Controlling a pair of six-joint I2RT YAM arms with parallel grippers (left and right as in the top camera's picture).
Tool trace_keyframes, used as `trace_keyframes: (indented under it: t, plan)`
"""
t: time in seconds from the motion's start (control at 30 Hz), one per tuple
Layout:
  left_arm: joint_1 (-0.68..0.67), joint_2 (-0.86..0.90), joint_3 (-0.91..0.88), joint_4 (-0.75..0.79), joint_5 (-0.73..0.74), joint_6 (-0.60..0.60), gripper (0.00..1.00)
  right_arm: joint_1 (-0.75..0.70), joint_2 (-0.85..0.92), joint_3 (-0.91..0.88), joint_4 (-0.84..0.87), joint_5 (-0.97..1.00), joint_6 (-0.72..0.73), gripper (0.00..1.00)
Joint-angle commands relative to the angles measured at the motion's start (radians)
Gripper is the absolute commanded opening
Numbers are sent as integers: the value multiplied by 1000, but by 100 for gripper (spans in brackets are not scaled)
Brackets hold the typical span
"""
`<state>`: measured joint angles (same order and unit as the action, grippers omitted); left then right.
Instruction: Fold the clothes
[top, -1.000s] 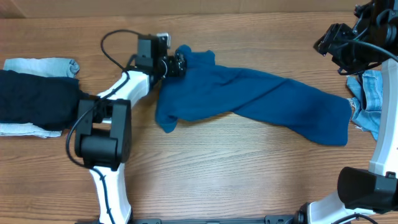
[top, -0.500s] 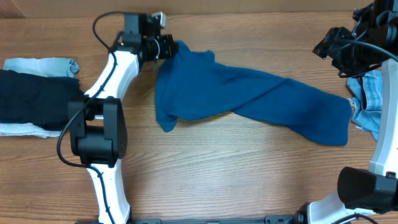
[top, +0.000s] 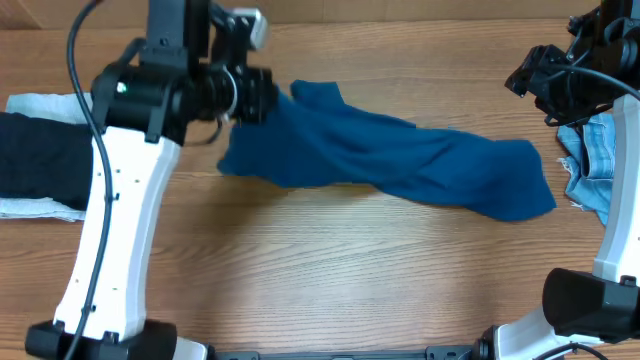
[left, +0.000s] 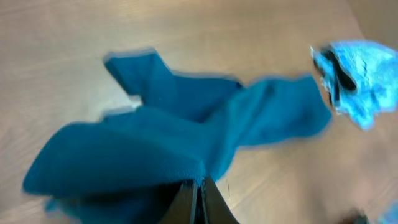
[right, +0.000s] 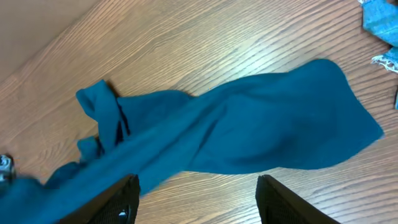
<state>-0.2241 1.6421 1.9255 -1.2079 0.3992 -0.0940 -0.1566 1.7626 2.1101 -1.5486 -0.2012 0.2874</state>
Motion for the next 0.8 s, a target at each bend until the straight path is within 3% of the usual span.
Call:
trace_keyframes:
  t: [0.0, 0.23, 0.53, 0.6, 0.7, 0.77]
  plan:
    - [-71, 5, 8, -188, -71, 28, 4, -1, -1, 10, -6, 28, -8, 64]
    - [-98, 5, 7, -482, -111, 27, 4, -1, -1, 10, -9, 29, -8, 65]
    - [-219, 5, -35, -482, -67, 19, 10, -1, -1, 10, 0, 96, -8, 75]
    - [-256, 5, -77, -478, -133, -14, 10, -1, -1, 10, 6, 97, -8, 76]
    - [-290, 5, -136, -478, -153, -41, 18, -2, -1, 10, 10, 97, -8, 78]
    - [-293, 5, -161, -429, -256, -74, 25, -2, -1, 10, 20, 96, -7, 79]
